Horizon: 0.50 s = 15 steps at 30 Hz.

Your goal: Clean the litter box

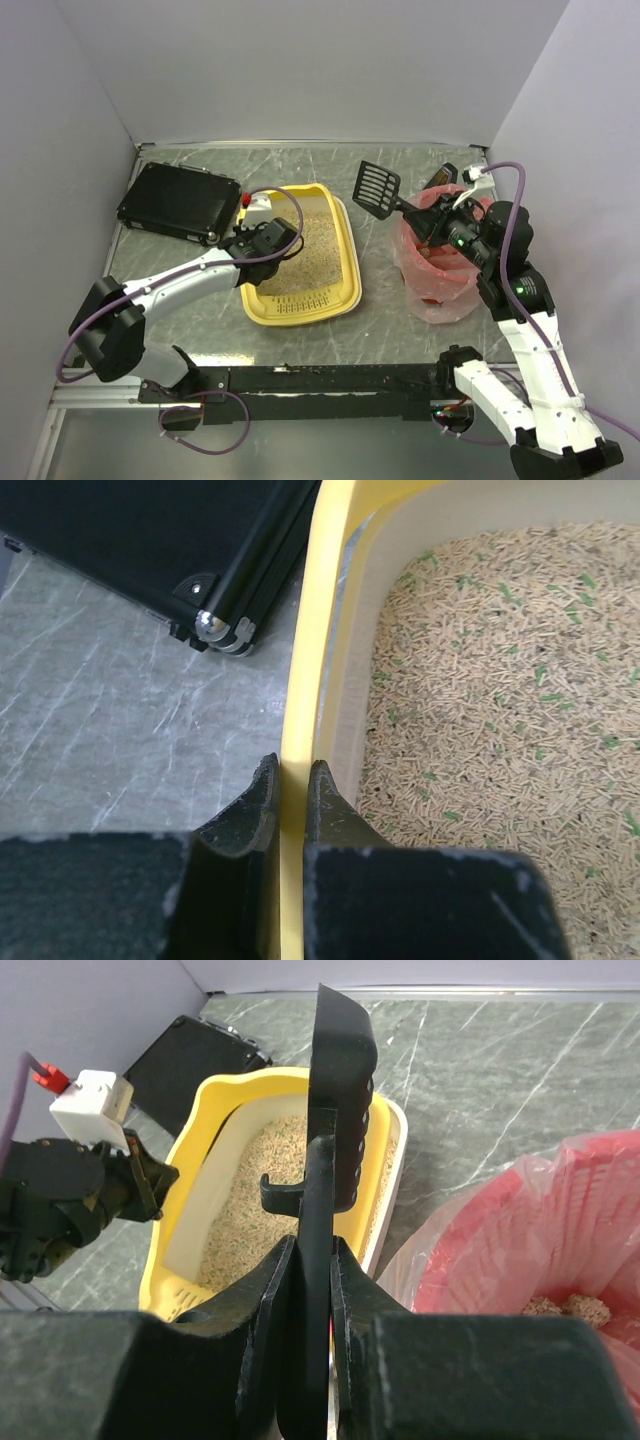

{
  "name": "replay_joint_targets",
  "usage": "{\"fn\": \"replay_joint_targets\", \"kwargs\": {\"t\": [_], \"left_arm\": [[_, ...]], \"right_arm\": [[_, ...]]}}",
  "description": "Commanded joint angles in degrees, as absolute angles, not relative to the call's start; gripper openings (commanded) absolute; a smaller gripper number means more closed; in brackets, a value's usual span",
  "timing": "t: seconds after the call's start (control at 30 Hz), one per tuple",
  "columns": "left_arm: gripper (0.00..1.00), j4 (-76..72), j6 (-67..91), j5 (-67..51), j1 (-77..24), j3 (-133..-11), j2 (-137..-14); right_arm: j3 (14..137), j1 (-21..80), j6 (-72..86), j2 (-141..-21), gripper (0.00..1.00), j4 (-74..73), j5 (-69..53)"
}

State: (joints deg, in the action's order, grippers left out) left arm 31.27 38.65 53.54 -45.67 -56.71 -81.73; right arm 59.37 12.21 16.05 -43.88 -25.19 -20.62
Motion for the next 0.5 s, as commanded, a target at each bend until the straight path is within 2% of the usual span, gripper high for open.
{"fn": "replay_joint_targets", "kwargs": {"t": [0.0,0.17,0.3,0.47], "left_arm": [[0.01,31.1,39.7,50.7,-47.4,-60.8,-83.1],[0.01,28.7,37.7,49.8,-47.7,-61.1,-84.2],[0.01,32.7,40.2,49.5,-47.2,-64.4,-84.8],[0.01,26.3,38.7,41.5,-44.9,-61.7,-78.3]], "right_arm": [[59.2,12.8,16.3,-43.1,0.00,-21.3,-20.3],[58.6,12.8,16.2,-42.7,0.00,-20.9,-20.2],[58.5,12.9,16.4,-43.2,0.00,-20.8,-20.8],[58.7,12.9,16.4,-43.0,0.00,-20.7,-21.4]]}}
